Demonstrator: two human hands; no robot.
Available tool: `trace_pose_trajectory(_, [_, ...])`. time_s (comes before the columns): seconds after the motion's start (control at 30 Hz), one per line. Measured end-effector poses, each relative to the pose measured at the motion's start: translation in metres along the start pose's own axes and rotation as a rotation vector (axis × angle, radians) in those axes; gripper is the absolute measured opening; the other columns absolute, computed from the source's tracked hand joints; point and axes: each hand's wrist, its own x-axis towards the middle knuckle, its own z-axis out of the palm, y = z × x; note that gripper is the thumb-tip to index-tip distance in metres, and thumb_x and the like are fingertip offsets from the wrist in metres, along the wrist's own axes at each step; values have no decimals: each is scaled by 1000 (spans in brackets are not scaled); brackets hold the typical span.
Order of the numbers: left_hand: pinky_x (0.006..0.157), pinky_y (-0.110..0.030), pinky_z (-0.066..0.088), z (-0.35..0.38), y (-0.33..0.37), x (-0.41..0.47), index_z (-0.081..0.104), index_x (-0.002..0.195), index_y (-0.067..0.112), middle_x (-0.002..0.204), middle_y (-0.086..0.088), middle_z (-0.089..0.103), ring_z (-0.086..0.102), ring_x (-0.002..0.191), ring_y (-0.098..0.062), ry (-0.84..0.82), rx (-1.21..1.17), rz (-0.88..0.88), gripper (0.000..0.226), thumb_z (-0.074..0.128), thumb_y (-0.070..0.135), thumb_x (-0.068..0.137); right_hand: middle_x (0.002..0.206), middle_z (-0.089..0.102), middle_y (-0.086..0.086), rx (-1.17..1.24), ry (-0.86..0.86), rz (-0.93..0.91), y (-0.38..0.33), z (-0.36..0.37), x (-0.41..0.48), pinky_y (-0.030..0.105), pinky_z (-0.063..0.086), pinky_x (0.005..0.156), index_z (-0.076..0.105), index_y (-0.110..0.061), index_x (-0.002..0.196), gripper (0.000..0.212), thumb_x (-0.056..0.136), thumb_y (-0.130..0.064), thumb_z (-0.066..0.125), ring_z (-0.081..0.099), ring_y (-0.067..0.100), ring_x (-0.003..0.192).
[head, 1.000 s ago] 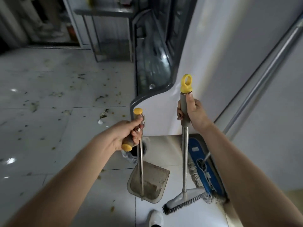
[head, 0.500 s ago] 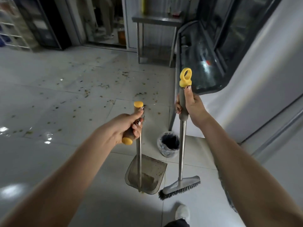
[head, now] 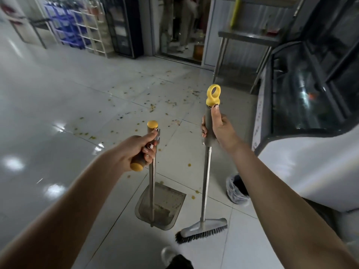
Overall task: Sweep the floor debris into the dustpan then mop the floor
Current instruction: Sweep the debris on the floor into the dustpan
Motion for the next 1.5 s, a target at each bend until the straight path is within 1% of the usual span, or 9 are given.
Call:
trace_pose_trajectory(0.13, [32,-13,36,-49,24,4,47,73,10,46,5,45,39,31,-1,27,-36,48,28,60,34,77,56,49,9,2,-48,12,4,48,38,23,45,53,49,-7,69,56,85,-57,30,48,18,50])
trace_pose_trajectory(0.3, [31,-13,36,-112,70,30,48,73,9,46,5,45,39,31,0,67,-56,63,30,54,35,88,53,50,5,21,-82,25,22,106,106,22,44,52,49,-10,66,54,85,-58,33,48,15,47])
trace_pose_trajectory(0.5, [32,-14,37,-163,138,67,50,75,9,50,3,47,40,33,-1,119,-10,12,29,56,34,88,50,51,0,40,-61,49,37,154,188,21,45,50,50,-10,66,53,85,-57,35,49,12,44])
trace_pose_trajectory(0.67, [32,-14,38,-200,193,91,51,77,7,51,2,48,40,34,-1,134,-14,34,30,56,34,89,55,51,5,30,-62,39,29,186,246,21,46,53,50,-10,67,54,86,-57,33,49,14,48])
trace_pose_trajectory(0.87, [32,-13,37,-240,258,127,49,74,8,49,3,45,38,33,-1,117,-4,64,31,54,33,92,59,50,6,10,-45,50,30,219,312,20,47,55,51,-10,69,50,101,-42,30,50,12,50])
trace_pose_trajectory(0.97, [31,-13,38,-266,296,153,48,74,7,48,3,46,39,33,-1,94,-5,64,32,56,34,90,57,51,5,-8,-19,48,34,239,353,22,47,56,51,-10,68,53,99,-48,31,51,14,51])
trace_pose_trajectory(1.07, [31,-13,37,-294,335,180,47,72,8,47,3,45,38,33,-1,57,-9,56,33,56,35,90,52,52,0,-31,-5,58,38,260,393,21,48,55,51,-11,67,57,88,-60,31,52,11,49])
trace_pose_trajectory(1.23, [33,-14,38,-341,405,216,49,74,8,48,3,46,39,33,-2,10,30,44,31,56,33,90,52,54,-3,-69,13,78,33,298,466,30,47,63,52,-15,66,63,76,-74,32,53,13,51])
trace_pose_trajectory(1.5, [33,-13,39,-404,502,266,49,74,8,48,2,47,39,33,-2,-18,62,49,31,57,34,90,52,55,-5,-58,72,41,31,345,568,24,48,61,55,-22,62,61,74,-78,32,55,12,52])
